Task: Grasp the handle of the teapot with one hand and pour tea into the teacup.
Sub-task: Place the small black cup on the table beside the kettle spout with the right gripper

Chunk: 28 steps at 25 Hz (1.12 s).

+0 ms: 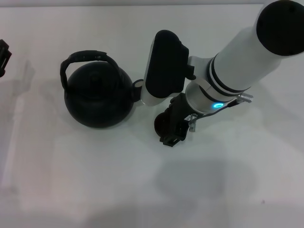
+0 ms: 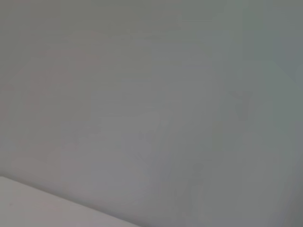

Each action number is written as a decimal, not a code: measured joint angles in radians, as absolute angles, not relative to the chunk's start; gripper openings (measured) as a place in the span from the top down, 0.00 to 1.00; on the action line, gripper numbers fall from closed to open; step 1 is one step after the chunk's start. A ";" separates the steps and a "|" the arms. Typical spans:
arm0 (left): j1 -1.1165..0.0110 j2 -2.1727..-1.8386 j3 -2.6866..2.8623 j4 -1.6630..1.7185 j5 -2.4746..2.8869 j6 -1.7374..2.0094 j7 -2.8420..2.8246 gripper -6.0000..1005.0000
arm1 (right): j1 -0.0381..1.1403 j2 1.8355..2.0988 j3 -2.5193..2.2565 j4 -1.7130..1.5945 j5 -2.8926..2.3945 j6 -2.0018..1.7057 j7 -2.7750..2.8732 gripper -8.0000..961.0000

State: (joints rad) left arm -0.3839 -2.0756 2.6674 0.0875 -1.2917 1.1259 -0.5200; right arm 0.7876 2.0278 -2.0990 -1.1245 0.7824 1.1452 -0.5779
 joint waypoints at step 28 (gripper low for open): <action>-0.380 -2.076 2.669 0.087 -1.292 1.126 -0.522 0.16 | 0.690 2.025 -1.991 -1.193 0.830 1.138 -0.679 0.12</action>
